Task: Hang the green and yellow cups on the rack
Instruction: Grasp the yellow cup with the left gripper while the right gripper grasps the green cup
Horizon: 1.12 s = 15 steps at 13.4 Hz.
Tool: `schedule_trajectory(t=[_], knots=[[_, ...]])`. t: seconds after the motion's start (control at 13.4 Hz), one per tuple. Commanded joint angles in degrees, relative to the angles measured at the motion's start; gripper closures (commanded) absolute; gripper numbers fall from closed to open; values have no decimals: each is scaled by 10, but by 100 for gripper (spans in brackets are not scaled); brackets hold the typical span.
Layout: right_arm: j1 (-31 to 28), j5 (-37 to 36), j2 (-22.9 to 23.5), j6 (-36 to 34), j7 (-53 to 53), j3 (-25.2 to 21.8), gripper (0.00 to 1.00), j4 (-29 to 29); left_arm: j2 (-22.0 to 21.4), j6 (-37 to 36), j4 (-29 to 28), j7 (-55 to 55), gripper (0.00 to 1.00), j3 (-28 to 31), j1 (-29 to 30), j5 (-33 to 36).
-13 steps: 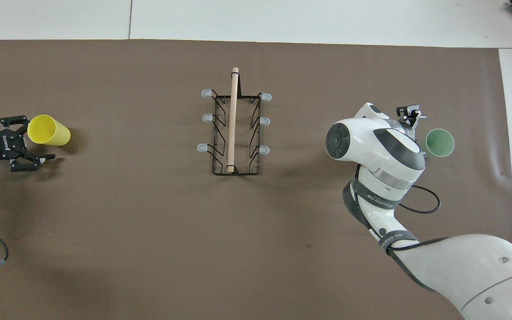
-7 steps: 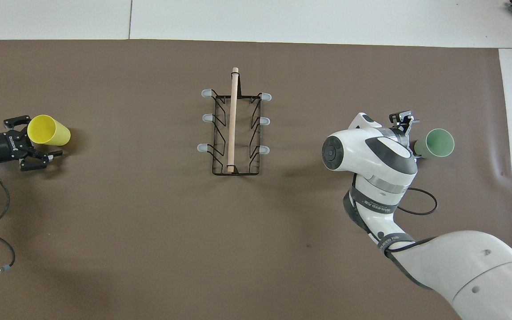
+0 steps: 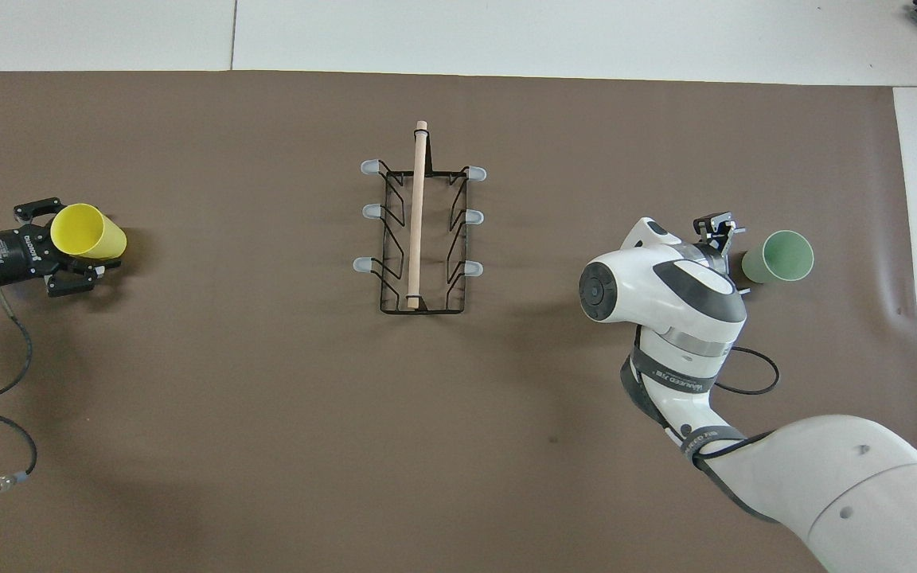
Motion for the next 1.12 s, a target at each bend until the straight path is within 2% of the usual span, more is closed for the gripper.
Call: schedule_trajectory(t=[0.0,0.15,0.22,0.3,0.37,0.45,0.82,1.05], knots=[[-16,-43,-15,31,12,3,0,-34,-20,19,-23,8,15,2,-9,-13],[-16,-60,-17,31,12,3,0,-43,-20,27,-19,-2,26,2,-9,-13],[-18,-67,-18,32,12,3,0,-46,-20,32,-16,-6,64,2,-10,-12],[-20,-72,-18,32,12,3,0,-47,-21,34,-12,-8,77,2,-10,-11],[-26,-77,-18,33,12,4,0,-49,-22,34,-8,-8,96,2,-10,-11],[-27,-86,-18,34,12,3,0,-53,-22,35,-3,-4,100,2,-10,-10],[-38,-127,-23,38,12,3,0,-68,-23,63,45,-2,100,3,-21,-2],[-51,-157,-24,47,20,3,0,-80,-36,70,72,-1,100,1,-23,53]])
